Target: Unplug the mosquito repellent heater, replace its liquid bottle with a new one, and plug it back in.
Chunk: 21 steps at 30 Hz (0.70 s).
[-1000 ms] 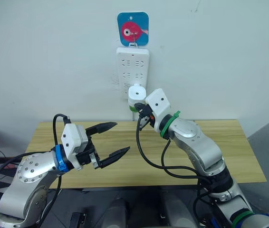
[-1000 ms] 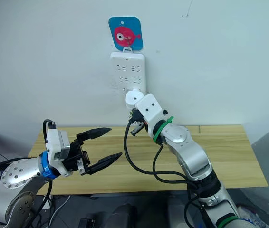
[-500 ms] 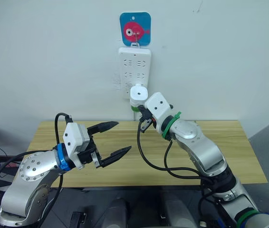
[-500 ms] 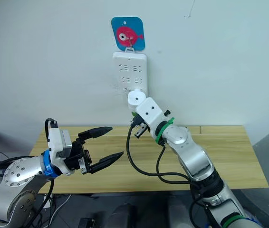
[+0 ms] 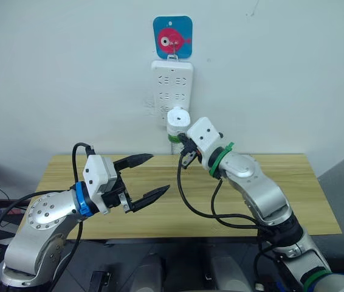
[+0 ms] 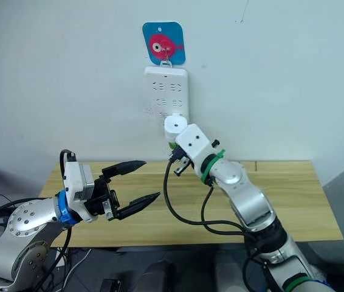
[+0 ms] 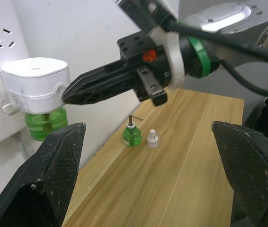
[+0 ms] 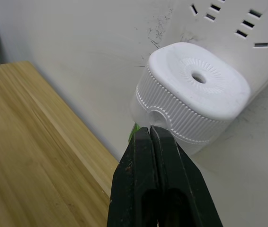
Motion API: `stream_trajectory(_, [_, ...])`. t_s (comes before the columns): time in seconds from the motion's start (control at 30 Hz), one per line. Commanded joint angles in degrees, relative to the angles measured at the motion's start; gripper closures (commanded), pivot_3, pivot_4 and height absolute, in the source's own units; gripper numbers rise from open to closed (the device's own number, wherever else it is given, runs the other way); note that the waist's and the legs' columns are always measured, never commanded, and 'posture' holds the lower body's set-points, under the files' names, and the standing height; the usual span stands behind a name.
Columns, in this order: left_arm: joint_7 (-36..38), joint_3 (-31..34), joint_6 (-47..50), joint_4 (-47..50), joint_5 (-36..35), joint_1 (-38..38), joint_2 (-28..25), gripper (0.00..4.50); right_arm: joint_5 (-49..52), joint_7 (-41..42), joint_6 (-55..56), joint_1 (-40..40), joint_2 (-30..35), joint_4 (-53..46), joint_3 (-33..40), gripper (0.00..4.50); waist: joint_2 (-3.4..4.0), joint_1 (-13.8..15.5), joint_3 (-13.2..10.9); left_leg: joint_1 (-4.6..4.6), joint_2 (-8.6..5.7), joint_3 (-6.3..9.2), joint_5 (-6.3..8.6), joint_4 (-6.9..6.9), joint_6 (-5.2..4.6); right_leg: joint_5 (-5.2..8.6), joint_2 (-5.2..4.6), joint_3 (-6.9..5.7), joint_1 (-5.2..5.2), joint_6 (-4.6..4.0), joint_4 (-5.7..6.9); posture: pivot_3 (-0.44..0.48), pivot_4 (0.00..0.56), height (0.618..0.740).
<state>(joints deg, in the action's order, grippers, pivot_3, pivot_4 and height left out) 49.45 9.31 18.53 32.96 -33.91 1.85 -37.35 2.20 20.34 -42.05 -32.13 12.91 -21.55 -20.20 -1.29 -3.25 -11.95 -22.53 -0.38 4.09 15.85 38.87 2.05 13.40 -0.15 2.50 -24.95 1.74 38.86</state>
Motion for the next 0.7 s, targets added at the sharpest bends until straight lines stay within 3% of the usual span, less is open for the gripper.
stream_trajectory(0.03, [0.0,0.1,-0.8,0.4,-0.2,-0.6,-0.1,0.0,0.4,0.4,-0.2,-0.2,-0.2,-3.4,1.4,4.47,0.0,0.0,0.0,0.0,0.0,0.0,0.0,-0.03,0.0,0.0,0.0,0.0,-0.01,0.0,0.0,-0.027,0.168,0.74])
stream_trajectory(0.7, [0.3,-0.2,-1.1,-0.1,0.0,-1.0,0.1,0.0,-0.3,1.6,-2.2,-0.9,-2.1,-3.3,0.1,4.47,0.0,0.0,0.0,-0.01,0.02,0.03,0.0,-0.09,0.0,0.0,0.0,-0.03,-0.05,-0.01,0.0,-0.032,0.162,0.74])
